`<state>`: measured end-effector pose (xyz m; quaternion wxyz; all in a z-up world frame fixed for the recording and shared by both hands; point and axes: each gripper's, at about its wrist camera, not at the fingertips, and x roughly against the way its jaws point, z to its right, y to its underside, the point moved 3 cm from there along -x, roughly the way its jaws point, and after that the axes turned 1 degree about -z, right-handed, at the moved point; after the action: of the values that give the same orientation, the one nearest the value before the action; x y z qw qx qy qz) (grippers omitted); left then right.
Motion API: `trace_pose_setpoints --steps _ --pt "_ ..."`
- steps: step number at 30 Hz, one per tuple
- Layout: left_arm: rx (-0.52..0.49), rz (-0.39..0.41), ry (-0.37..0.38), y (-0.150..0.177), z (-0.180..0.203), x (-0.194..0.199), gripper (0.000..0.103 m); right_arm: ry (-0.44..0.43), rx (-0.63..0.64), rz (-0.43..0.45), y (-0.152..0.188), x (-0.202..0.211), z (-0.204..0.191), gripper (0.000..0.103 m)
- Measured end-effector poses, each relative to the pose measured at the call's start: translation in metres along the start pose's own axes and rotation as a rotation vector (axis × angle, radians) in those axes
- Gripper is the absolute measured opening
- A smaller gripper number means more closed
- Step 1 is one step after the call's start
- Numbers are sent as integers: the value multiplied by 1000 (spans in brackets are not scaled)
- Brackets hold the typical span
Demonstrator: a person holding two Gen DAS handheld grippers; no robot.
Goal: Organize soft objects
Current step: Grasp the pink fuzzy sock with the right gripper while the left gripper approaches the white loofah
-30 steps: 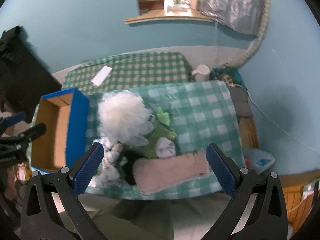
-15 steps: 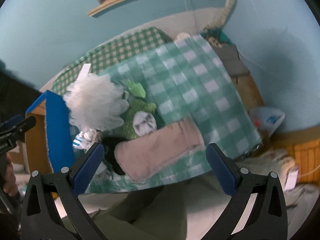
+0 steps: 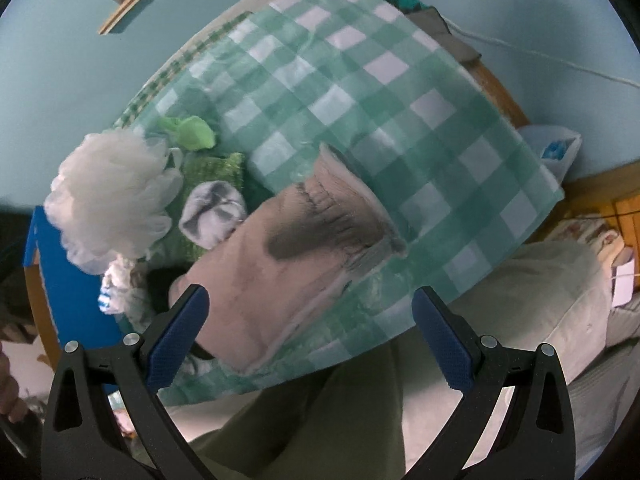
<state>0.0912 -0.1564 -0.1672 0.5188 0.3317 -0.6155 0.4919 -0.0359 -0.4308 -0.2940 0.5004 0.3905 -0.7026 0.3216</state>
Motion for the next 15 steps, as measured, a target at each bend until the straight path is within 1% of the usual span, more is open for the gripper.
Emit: trace_pose_setpoints --steps 8,15 --pt "23 -34 -1 -8 4 -17 102 -2 -30 -29 -10 -30 9 101" --pt "8 -33 -17 -22 8 -20 102 -5 -33 -54 -22 -42 8 101"
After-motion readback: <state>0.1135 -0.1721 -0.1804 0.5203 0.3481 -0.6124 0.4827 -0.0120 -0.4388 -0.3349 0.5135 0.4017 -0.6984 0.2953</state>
